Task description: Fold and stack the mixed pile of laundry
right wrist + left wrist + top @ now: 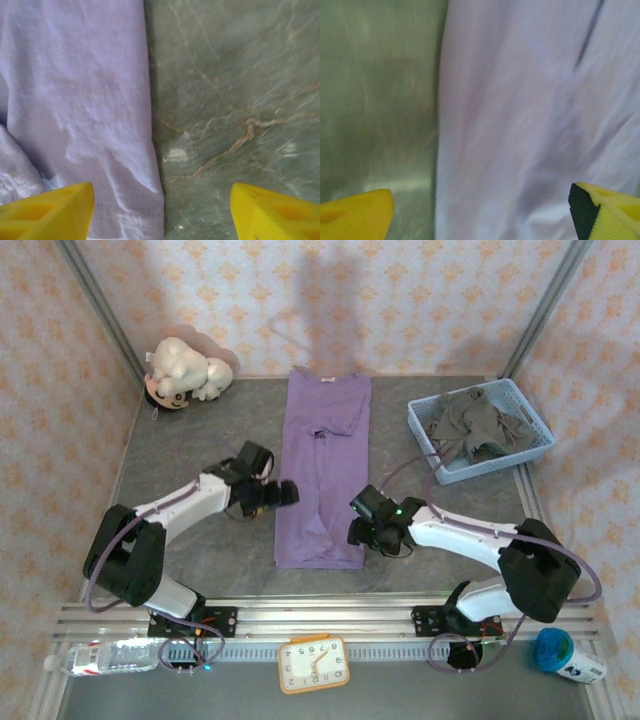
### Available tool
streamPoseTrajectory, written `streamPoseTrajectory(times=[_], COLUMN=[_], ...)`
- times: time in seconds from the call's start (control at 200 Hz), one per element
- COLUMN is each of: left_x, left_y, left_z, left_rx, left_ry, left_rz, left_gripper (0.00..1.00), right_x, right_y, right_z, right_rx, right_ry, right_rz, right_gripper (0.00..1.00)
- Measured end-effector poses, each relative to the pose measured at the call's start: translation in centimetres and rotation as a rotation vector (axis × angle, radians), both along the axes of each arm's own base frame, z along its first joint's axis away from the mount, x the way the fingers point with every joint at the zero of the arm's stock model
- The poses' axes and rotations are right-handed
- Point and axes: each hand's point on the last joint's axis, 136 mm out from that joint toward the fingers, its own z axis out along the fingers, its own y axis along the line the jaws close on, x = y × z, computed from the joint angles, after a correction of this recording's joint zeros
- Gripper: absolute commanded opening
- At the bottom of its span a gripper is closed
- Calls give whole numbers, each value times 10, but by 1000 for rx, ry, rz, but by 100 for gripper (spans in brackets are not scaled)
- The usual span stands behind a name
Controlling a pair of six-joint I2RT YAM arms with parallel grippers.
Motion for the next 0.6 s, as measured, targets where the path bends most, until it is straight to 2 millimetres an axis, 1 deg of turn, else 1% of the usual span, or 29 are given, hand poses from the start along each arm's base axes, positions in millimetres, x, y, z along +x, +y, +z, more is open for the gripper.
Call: streamPoseTrajectory(times=[0.05,0.085,0.13,0.205,0.255,0.29,0.39,0.455,0.55,0.6], left_x=[-22,-35,-48,-63,-70,-75,-89,-98,-103,-103], left_y=[-1,-2,-3,-7,-8,-9,-11,-14,-22,-25], left_z=[-9,-13,-14,-14,-14,-16,-27,-32,-35,-38], left_rx=[4,4,0,-16,-27,-34,-36,-31,-38,-33], left_ry=[31,46,51,51,49,53,84,105,112,112], left_rz=[-9,-16,-24,-27,-27,-24,-17,-27,-40,-43], left_gripper=[84,81,77,71,66,64,54,53,48,44], right_x=[-4,-7,-9,-12,-13,-13,-15,-16,-17,-18], right_y=[2,3,6,13,20,24,32,33,35,36], right_z=[-3,-5,-8,-8,-6,-5,-6,-10,-11,-12], right_rx=[31,48,67,100,118,132,148,147,149,151], right_ry=[11,21,28,32,27,24,31,42,48,49], right_rz=[-13,-20,-26,-23,-13,-7,-3,-10,-16,-18], right_gripper=[69,69,68,67,65,63,57,53,48,42])
